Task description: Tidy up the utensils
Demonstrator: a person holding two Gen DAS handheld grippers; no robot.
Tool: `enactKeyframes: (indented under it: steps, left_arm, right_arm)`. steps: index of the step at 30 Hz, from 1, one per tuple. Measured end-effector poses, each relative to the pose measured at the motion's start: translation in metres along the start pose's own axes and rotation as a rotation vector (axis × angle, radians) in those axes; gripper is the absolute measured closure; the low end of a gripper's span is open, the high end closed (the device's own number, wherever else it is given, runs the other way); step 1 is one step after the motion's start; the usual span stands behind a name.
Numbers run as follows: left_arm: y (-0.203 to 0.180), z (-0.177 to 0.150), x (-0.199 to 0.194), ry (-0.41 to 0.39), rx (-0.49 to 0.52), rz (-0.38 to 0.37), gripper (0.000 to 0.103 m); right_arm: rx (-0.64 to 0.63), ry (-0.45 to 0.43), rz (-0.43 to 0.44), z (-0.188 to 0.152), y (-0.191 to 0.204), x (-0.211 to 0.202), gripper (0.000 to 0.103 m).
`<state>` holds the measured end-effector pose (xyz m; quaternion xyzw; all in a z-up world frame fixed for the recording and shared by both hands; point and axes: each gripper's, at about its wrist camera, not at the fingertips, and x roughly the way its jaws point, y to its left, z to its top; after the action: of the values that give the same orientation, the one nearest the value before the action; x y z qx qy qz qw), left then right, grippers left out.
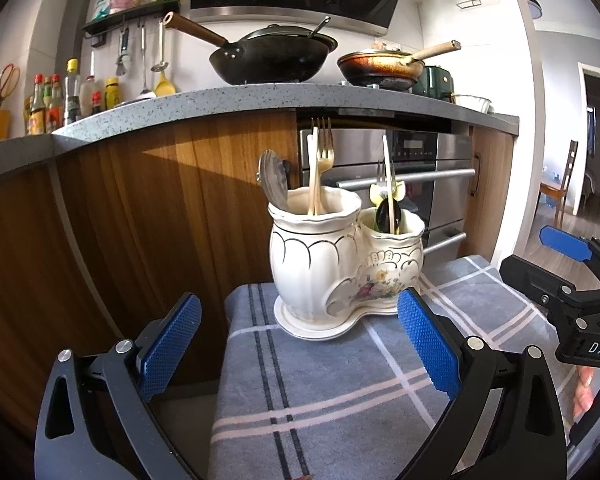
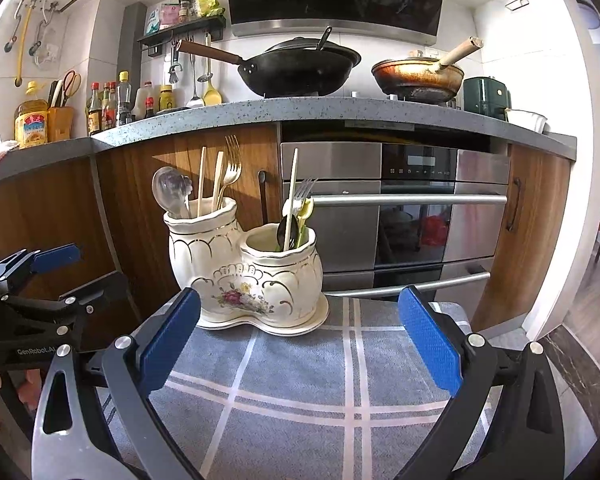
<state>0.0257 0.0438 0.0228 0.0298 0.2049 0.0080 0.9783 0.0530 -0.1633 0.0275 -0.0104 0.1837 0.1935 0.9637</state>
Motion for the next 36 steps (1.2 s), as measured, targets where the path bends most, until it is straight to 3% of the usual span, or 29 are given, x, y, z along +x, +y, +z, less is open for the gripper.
enactKeyframes:
  steps: [36]
  left_arm:
    - [0.0005,-0.0019,0.0031,0.010,-0.002,-0.008,0.005]
  right_arm:
    - [-0.006,0.022,-0.001,0.0002,0.0010,0.0048,0.005]
